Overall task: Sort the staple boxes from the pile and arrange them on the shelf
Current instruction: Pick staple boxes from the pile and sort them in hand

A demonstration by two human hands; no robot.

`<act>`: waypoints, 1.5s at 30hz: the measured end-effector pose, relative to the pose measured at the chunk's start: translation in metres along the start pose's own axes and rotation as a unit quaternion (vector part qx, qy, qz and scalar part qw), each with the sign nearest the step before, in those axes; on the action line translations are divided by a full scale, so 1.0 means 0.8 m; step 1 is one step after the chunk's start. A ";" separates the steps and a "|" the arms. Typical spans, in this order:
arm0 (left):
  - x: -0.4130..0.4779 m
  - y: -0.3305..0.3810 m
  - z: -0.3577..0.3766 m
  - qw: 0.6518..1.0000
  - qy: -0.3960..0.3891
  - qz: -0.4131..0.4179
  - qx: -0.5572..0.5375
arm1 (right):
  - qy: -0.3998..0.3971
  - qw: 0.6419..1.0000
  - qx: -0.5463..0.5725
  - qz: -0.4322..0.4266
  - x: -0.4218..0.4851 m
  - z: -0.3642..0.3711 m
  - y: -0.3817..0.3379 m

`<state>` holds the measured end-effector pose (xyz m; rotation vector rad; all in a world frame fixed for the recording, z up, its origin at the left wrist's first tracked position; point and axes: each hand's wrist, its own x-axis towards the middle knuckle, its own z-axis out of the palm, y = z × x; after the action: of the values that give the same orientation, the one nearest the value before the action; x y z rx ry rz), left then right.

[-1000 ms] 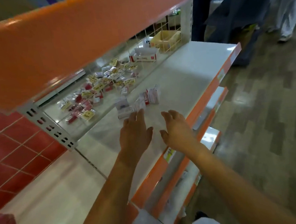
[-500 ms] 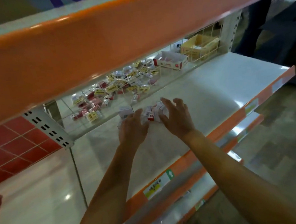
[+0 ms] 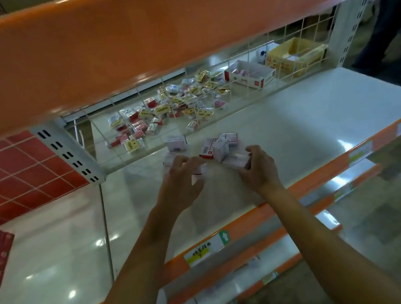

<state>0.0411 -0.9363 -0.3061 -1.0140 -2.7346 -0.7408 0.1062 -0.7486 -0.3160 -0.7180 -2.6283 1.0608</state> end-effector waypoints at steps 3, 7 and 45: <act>-0.005 -0.001 0.009 0.998 0.022 -0.050 -0.023 | -0.045 0.998 -0.049 0.011 -0.001 -0.001 0.005; -0.010 -0.004 0.014 0.991 0.008 -0.132 -0.029 | -0.081 0.995 -0.065 -0.012 -0.006 -0.008 -0.001; -0.455 -0.172 -0.274 0.868 0.202 -0.412 -0.191 | -0.308 0.918 0.144 -0.202 -0.320 0.219 -0.315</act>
<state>0.2215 -1.3438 -0.2741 0.3562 -2.5940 -1.4457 0.1705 -1.1403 -0.2703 0.2733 -2.7960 1.6869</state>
